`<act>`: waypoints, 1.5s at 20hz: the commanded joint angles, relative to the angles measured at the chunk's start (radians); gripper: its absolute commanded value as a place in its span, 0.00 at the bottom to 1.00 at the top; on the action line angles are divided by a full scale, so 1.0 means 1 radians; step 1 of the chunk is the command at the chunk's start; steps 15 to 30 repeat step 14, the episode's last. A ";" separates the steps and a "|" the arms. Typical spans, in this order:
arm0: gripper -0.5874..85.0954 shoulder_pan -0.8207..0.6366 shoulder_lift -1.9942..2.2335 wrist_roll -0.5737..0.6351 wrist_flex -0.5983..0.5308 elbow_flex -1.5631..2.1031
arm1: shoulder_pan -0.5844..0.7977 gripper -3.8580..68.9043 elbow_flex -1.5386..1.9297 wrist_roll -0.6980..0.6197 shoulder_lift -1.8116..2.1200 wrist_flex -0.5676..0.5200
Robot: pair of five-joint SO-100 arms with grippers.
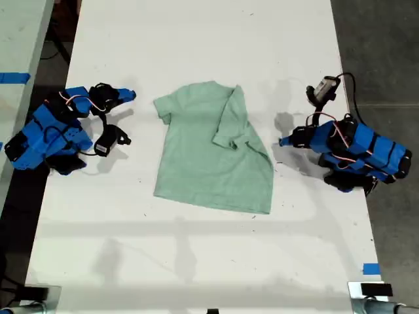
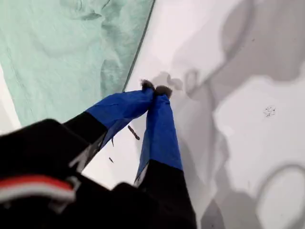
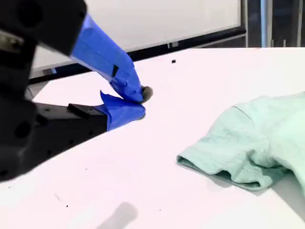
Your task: Fold t shirt
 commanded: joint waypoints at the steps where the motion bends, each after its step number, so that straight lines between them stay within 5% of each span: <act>1: 0.00 0.043 0.011 -0.017 -0.014 0.040 | 0.012 0.06 0.031 0.012 0.011 0.000; 30: 0.00 0.037 0.011 -0.014 -0.014 0.040 | 0.018 0.06 0.032 0.037 0.011 0.009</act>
